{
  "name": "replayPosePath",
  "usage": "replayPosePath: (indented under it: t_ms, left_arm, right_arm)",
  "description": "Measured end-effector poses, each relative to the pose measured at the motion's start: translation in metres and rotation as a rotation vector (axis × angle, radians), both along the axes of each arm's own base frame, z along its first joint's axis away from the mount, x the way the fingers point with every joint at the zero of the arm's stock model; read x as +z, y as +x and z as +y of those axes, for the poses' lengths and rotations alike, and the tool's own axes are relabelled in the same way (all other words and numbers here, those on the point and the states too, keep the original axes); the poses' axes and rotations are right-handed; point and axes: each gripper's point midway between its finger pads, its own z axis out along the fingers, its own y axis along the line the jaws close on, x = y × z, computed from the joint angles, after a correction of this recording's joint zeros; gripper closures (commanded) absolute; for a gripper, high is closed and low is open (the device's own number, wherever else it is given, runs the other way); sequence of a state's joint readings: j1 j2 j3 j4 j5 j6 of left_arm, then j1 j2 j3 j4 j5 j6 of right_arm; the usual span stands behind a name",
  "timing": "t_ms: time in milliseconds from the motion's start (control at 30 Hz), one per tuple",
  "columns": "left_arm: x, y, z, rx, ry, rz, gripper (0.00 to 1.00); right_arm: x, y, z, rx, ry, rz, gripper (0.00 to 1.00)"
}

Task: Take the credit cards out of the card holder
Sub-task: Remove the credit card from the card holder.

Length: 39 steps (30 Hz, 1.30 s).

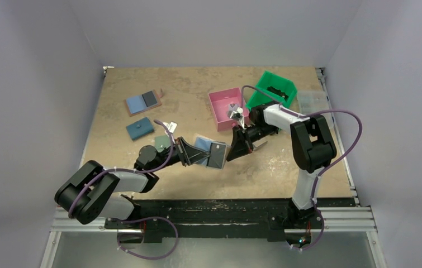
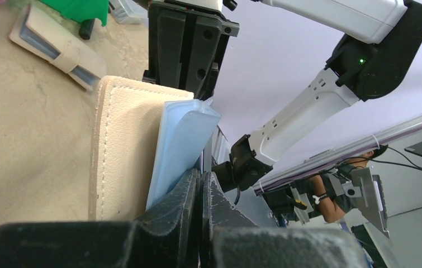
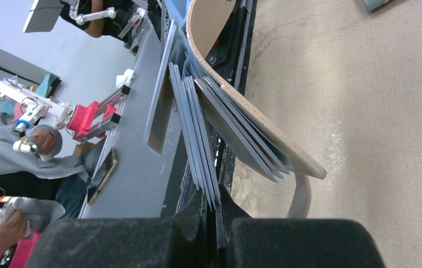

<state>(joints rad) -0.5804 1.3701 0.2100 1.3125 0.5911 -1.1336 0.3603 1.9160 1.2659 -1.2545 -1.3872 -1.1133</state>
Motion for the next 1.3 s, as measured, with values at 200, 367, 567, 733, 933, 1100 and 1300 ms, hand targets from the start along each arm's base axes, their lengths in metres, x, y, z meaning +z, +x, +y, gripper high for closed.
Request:
replayPosePath:
  t_ms: [200, 367, 567, 733, 933, 1100, 1300]
  left_arm:
    - [-0.003, 0.003, 0.006, 0.021, 0.007, 0.012, 1.00]
    - [0.001, 0.002, 0.006, 0.014, -0.007, 0.005, 1.00]
    - [0.001, 0.000, 0.005, -0.005, -0.022, 0.017, 1.00]
    - [-0.001, -0.001, 0.002, -0.020, -0.038, 0.037, 1.00]
    - [-0.007, -0.007, -0.005, -0.051, -0.033, 0.072, 1.00]
    - [-0.003, -0.009, -0.008, -0.065, -0.044, 0.073, 1.00]
    - [0.007, -0.014, -0.017, -0.098, -0.060, 0.052, 1.00]
  right_arm:
    - [-0.002, 0.003, 0.003, -0.008, -0.013, 0.018, 0.64]
    - [-0.003, 0.005, 0.004, -0.012, -0.010, 0.015, 0.40]
    - [0.000, 0.006, 0.006, -0.019, 0.003, 0.029, 0.33]
    - [0.000, 0.008, 0.007, -0.029, -0.006, 0.052, 0.03]
    - [-0.009, 0.014, 0.005, -0.061, -0.037, 0.086, 0.01]
    - [-0.010, 0.022, 0.001, -0.086, -0.041, 0.071, 0.01]
    - [0.000, 0.015, -0.003, -0.060, 0.012, 0.016, 0.01]
